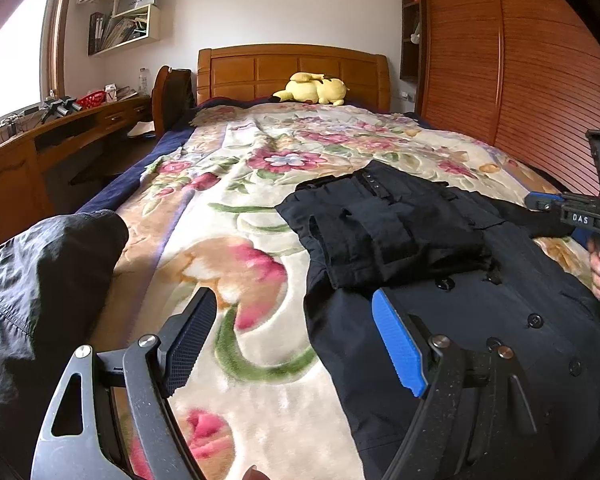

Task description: Fold large clothes

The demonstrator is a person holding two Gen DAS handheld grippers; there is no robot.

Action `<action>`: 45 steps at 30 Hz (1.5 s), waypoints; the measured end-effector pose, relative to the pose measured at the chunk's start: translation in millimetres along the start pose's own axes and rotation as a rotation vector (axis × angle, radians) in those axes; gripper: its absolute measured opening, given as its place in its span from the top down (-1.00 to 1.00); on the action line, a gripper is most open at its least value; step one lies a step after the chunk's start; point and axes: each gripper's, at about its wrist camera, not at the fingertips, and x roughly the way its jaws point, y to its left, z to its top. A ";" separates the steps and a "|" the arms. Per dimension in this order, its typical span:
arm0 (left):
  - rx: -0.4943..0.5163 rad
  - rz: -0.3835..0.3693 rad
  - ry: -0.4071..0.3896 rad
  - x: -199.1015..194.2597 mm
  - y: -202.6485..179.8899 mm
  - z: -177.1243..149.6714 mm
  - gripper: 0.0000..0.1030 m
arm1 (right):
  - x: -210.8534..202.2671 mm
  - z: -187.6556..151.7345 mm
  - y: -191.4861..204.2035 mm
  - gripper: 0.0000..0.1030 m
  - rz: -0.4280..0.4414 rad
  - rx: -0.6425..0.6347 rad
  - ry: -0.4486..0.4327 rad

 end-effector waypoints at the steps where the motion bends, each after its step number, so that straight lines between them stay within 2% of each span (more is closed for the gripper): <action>1: 0.001 -0.001 -0.001 0.1 -1.2 0.1 -0.57 | -2.7 1.0 3.8 0.04 0.021 -0.013 -0.004; 2: 0.002 -0.002 -0.002 0.6 -1.5 0.3 -0.57 | -0.8 4.4 6.2 -0.22 0.046 -0.028 -0.004; 3: 0.003 -0.005 -0.002 0.8 -1.7 -0.2 -0.57 | 4.1 4.8 10.5 -0.28 0.063 -0.043 0.000; 7: 0.009 -0.009 0.009 4.7 -4.0 -1.7 -0.57 | 33.5 6.9 34.5 -0.28 0.154 -0.099 0.049; 10: 0.013 -0.013 0.015 7.9 -6.0 -1.1 -0.57 | 62.5 13.3 50.7 -0.27 0.191 -0.155 0.099; 16: 0.030 -0.010 0.025 10.5 -10.4 -3.5 -0.57 | 96.0 18.8 81.5 -0.27 0.175 -0.285 0.176; 17: 0.032 -0.009 0.027 10.7 -10.4 -3.8 -0.57 | 101.0 20.0 80.6 -0.24 0.158 -0.290 0.189; 19: 0.034 -0.004 0.030 11.1 -10.0 -4.1 -0.57 | 106.8 22.3 73.9 0.32 0.138 -0.285 0.196; 20: 0.034 -0.003 0.030 11.2 -9.5 -4.1 -0.57 | 108.5 24.5 71.5 0.75 0.139 -0.282 0.195; 21: 0.033 -0.001 0.031 11.3 -8.8 -4.1 -0.57 | 107.2 26.3 66.4 0.87 0.145 -0.272 0.184; 24: 0.027 -0.003 0.031 11.3 -7.5 -4.5 -0.57 | 88.6 32.8 51.2 0.94 0.139 -0.231 0.092; 27: 0.028 -0.004 0.031 11.0 -7.4 -4.6 -0.57 | 63.8 37.6 20.6 0.94 0.114 -0.138 0.012; 30: 0.030 -0.004 0.030 10.8 -7.9 -4.6 -0.57 | 41.5 31.5 -16.3 0.94 0.048 -0.053 -0.041; 33: 0.035 0.000 0.029 11.6 -9.4 -4.8 -0.57 | 30.5 9.6 -65.4 0.94 -0.012 0.062 -0.014; 38: 0.037 -0.004 0.032 13.5 -12.6 -5.1 -0.57 | 20.6 -24.6 -122.7 0.93 -0.132 0.141 0.079; 40: 0.038 -0.005 0.031 14.1 -14.8 -5.3 -0.57 | 10.3 -37.3 -140.7 0.73 -0.134 0.164 0.097; 42: 0.041 -0.005 0.030 14.0 -17.4 -5.4 -0.57 | -0.4 -47.0 -150.2 0.17 -0.134 0.167 0.101; 44: 0.043 -0.007 0.030 14.2 -19.5 -5.2 -0.57 | -17.7 -59.6 -161.6 -0.16 -0.142 0.186 0.092; 45: 0.045 -0.007 0.029 14.1 -20.5 -5.3 -0.57 | -25.6 -64.8 -166.4 -0.23 -0.137 0.195 0.089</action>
